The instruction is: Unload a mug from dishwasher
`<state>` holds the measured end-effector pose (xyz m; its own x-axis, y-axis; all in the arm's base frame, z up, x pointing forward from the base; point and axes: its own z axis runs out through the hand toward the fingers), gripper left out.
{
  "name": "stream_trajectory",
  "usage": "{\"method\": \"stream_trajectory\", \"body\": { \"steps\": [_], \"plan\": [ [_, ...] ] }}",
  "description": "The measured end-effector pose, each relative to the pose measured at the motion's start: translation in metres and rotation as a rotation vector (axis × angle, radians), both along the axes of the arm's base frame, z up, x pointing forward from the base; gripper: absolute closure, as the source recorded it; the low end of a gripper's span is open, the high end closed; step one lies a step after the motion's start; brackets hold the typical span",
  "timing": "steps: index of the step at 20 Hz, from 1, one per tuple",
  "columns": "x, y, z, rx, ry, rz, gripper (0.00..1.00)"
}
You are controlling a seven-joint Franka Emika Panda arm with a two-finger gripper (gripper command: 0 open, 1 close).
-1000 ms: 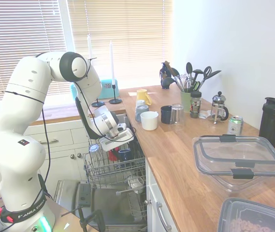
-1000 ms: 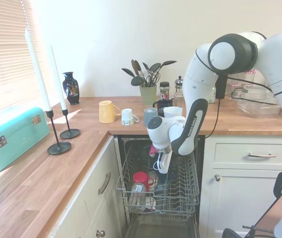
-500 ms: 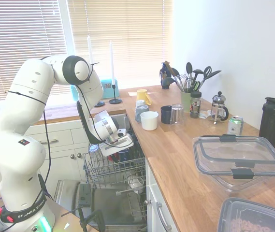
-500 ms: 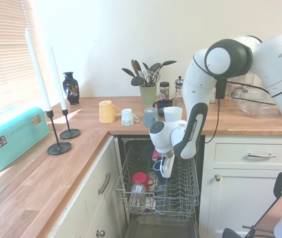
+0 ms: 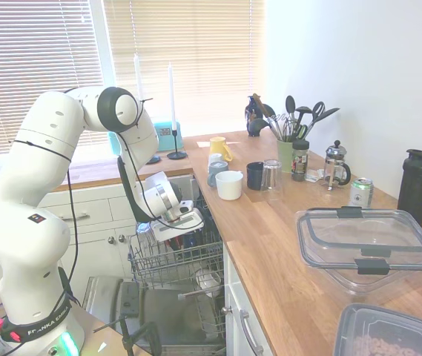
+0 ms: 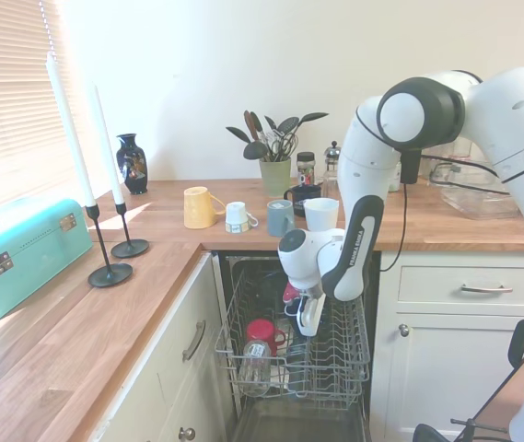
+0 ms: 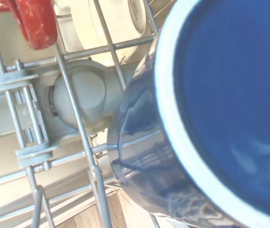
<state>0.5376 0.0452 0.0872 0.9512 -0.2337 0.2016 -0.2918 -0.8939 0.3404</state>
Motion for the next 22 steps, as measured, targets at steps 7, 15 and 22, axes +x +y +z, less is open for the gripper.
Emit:
{"method": "stream_trajectory", "body": {
  "steps": [7,15,22],
  "plan": [
    [0.0008,0.0024,0.0010,0.007,-0.008,0.007,1.00],
    [-0.0020,-0.0030,-0.0007,-0.010,-0.007,0.021,1.00],
    [-0.0033,-0.0021,-0.0013,-0.010,-0.006,0.022,1.00]
  ]
}}
